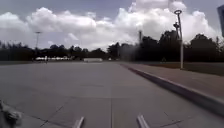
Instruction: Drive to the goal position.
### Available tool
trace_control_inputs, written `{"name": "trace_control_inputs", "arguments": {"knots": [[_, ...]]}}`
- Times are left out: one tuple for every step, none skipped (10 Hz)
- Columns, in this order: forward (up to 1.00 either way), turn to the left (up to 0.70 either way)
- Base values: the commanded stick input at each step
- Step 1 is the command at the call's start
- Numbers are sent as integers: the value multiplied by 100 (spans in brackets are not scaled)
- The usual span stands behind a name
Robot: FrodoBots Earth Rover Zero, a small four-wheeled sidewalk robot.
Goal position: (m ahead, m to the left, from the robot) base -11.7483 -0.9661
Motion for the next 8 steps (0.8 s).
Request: {"name": "trace_control_inputs", "arguments": {"knots": [[70, 0], [70, 0], [70, 0], [70, 0], [70, 0], [70, 0], [70, 0], [70, 0]]}}
